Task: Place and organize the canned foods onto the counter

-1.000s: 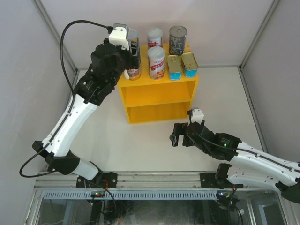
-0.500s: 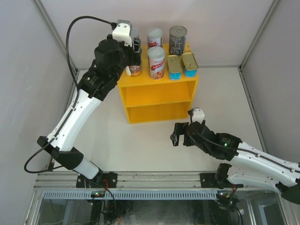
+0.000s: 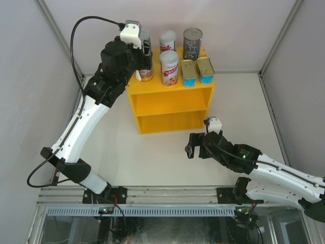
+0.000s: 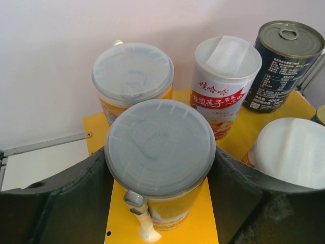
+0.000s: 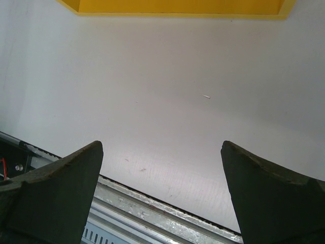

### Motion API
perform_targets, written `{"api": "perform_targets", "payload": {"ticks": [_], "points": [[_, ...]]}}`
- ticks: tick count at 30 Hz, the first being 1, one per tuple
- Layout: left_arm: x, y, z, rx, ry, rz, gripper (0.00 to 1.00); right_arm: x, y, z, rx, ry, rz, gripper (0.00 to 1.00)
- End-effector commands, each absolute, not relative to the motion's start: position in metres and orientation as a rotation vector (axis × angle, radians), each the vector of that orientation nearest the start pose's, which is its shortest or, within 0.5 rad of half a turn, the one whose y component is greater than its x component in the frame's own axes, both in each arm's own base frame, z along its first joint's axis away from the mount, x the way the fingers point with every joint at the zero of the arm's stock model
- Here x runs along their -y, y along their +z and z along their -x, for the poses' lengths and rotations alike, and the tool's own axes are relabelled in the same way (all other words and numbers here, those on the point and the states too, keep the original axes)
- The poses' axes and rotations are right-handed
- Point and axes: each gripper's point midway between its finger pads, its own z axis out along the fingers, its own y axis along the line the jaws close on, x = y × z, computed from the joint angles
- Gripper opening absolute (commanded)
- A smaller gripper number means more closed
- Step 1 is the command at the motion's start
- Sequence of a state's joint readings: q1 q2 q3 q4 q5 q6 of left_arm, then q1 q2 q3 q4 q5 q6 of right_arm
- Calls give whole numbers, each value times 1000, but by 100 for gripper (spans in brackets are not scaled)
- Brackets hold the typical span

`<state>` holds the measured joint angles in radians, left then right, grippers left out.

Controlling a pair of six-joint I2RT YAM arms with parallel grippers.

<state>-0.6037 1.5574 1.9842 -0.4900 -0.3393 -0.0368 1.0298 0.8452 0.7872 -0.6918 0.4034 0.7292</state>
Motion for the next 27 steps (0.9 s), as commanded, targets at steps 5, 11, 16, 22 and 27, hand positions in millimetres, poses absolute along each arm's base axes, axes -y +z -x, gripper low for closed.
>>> {"api": "perform_targets", "payload": {"ticks": [5, 11, 16, 22, 27], "points": [[194, 533, -364, -1457, -302, -140, 0, -199, 175, -168, -2257, 526, 133, 98], [196, 532, -361, -1458, -307, -147, 0, -199, 175, -167, -2262, 527, 133, 98], [198, 529, -361, -1466, -304, -145, 0, -200, 174, -167, -2264, 528, 135, 98], [195, 521, -366, -1489, -271, -127, 33, -199, 174, -166, -2266, 524, 134, 98], [196, 520, -367, -1492, -268, -126, 57, -199, 174, -167, -2267, 524, 131, 98]]}}
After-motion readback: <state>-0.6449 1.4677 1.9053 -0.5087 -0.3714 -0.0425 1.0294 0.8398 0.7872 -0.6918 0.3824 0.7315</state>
